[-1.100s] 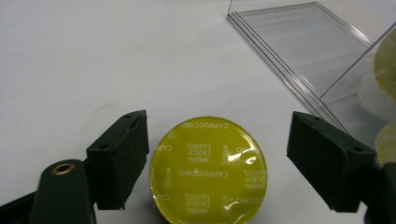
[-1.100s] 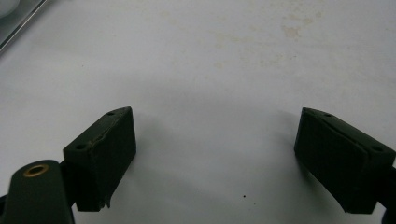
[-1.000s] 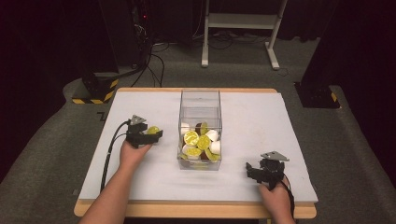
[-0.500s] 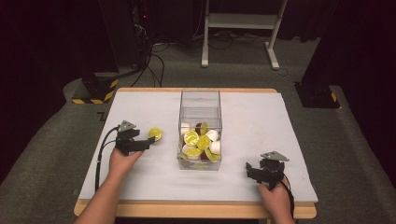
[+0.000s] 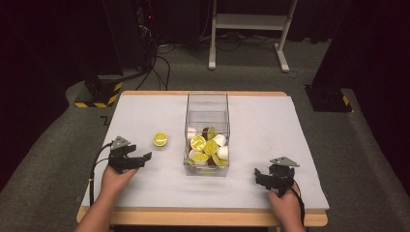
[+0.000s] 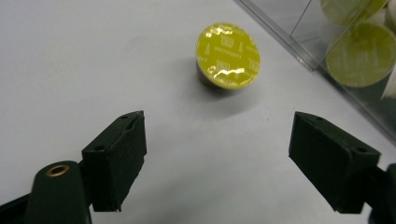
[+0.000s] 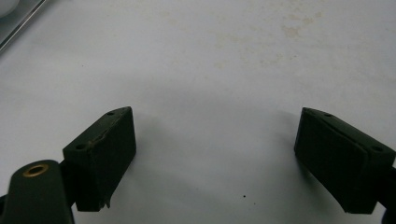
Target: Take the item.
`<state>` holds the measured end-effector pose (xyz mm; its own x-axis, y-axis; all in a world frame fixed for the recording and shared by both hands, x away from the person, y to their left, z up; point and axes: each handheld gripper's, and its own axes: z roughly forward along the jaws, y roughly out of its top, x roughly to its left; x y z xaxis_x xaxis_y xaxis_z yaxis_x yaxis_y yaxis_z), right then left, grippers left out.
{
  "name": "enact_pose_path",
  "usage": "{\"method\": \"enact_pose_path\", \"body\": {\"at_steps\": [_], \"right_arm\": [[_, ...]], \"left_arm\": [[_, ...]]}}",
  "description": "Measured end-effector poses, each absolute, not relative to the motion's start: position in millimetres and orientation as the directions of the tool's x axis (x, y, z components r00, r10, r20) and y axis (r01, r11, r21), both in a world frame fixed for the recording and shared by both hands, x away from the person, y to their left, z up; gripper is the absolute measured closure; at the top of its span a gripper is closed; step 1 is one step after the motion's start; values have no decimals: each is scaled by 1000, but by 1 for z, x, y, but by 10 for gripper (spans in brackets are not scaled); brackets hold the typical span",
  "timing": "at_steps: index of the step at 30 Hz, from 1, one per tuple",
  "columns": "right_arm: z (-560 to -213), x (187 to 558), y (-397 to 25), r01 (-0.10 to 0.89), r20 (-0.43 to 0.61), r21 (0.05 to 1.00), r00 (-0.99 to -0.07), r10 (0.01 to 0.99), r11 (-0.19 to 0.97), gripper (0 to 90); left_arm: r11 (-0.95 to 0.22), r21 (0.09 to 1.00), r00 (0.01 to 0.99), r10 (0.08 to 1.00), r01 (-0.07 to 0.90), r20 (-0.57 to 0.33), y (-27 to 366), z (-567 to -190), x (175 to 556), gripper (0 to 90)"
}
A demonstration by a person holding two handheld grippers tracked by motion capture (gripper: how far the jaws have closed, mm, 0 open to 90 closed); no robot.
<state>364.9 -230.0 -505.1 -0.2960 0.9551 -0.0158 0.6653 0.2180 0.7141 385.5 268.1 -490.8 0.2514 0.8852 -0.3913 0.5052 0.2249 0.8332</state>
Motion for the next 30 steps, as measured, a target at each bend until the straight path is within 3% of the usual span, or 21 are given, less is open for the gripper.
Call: {"method": "enact_pose_path", "body": {"at_steps": [12, 19, 30], "right_arm": [[-505, 365, -230, 666, -15, 713, -296, 955, 218, 127], [-505, 365, -230, 665, -14, 714, -296, 955, 217, 127], [-505, 365, -230, 665, -15, 714, -298, 954, 219, 123]], "left_arm": [[111, 812, 266, 912, 574, -313, 269, -512, 353, 149], [51, 834, 266, 935, 550, -233, 266, -518, 345, 140], [91, 845, 239, 938, 527, -251, 264, -519, 342, 155]]}}
